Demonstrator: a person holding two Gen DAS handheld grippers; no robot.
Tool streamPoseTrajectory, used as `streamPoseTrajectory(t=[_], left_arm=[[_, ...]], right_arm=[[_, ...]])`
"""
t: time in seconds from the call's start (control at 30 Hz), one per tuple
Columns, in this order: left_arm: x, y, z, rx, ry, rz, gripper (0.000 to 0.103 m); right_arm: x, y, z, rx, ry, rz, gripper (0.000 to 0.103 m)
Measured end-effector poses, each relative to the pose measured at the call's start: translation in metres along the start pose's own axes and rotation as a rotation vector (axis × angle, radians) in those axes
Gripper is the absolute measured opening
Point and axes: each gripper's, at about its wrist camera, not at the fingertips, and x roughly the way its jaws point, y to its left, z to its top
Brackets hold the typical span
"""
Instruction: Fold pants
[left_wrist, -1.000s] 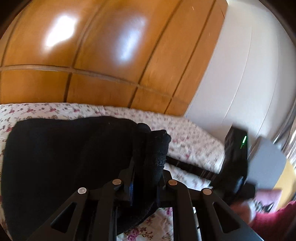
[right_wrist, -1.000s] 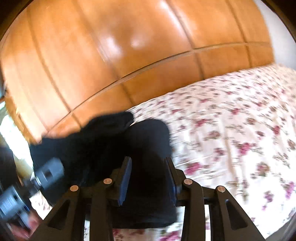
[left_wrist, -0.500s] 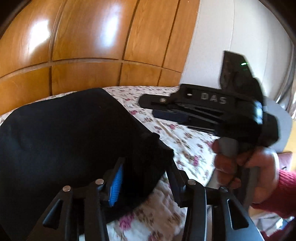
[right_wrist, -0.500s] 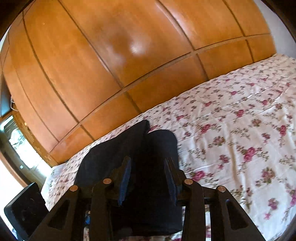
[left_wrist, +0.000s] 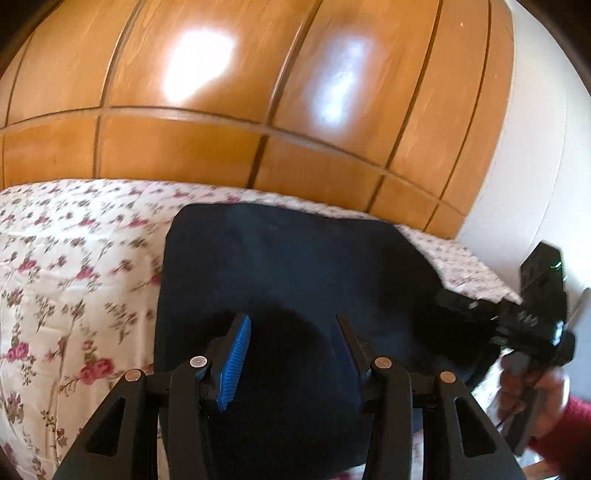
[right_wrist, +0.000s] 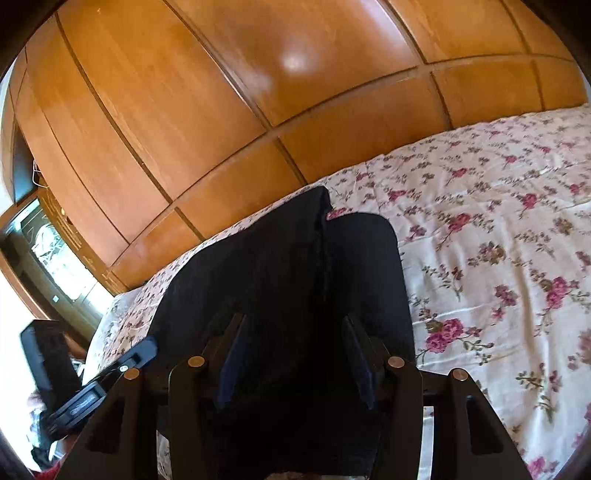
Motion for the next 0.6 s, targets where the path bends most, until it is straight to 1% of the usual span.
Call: streamPoseTrajectory(t=[0.03, 0.1, 0.13, 0.17, 0.23, 0.3, 0.37, 0.47, 0.5, 0.57, 0.6], left_arm=[[0.008, 0.0, 0.0, 0.007, 0.002, 0.011, 0.046], [0.008, 0.0, -0.007, 0.009, -0.026, 0.016, 0.046], [0.008, 0.002, -0.006, 0.002, -0.035, 0.017, 0.046], [0.007, 0.001, -0.006, -0.005, -0.039, 0.024, 0.046], [0.007, -0.004, -0.005, -0.004, -0.04, 0.044, 0.048], [0.008, -0.012, 0.001, 0.021, -0.04, 0.059, 0.051], [0.009, -0.018, 0.002, 0.054, -0.045, 0.074, 0.052], [0.008, -0.028, 0.005, 0.097, -0.063, 0.059, 0.052], [0.008, -0.029, 0.005, 0.103, -0.068, 0.053, 0.052], [0.009, -0.036, 0.005, 0.119, -0.059, 0.022, 0.052], [0.012, -0.04, 0.003, 0.133, -0.047, 0.021, 0.052]], right_arm=[[0.001, -0.001, -0.001, 0.0, 0.0, -0.001, 0.05], [0.0, -0.003, -0.003, 0.015, -0.001, 0.002, 0.036], [0.0, -0.005, -0.003, 0.033, 0.009, 0.021, 0.023], [0.001, -0.006, -0.004, 0.056, 0.021, 0.046, 0.015], [0.001, -0.005, -0.003, 0.075, 0.021, 0.055, 0.013], [-0.002, -0.003, -0.001, 0.074, 0.02, 0.051, 0.011], [-0.006, -0.004, 0.004, 0.098, 0.0, 0.062, 0.007], [-0.018, -0.008, 0.014, 0.154, -0.06, 0.092, 0.004], [-0.023, -0.008, 0.017, 0.157, -0.082, 0.089, 0.001], [-0.026, -0.009, 0.023, 0.149, -0.093, 0.099, 0.001], [-0.026, -0.009, 0.023, 0.132, -0.086, 0.089, 0.001]])
